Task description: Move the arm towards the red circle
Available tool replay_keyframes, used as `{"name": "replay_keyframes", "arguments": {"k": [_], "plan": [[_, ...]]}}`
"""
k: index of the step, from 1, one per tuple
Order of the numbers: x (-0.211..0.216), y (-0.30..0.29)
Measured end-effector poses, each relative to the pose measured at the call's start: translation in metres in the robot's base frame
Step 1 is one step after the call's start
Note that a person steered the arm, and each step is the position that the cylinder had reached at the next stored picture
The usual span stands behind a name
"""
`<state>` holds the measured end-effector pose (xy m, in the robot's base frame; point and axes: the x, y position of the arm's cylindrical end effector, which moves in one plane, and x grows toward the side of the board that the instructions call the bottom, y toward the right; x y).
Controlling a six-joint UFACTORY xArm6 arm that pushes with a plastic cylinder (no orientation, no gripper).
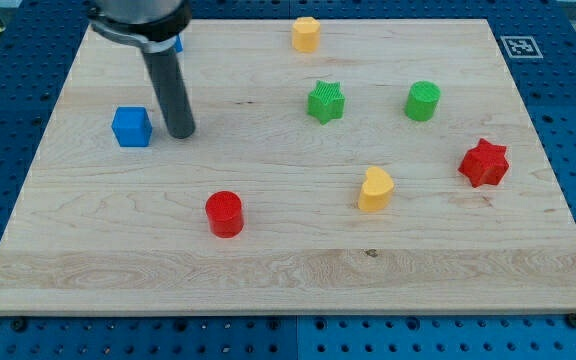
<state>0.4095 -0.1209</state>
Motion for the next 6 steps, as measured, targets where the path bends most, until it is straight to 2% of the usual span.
{"name": "replay_keyframes", "arguments": {"k": [6], "plan": [[0.048, 0.021]]}}
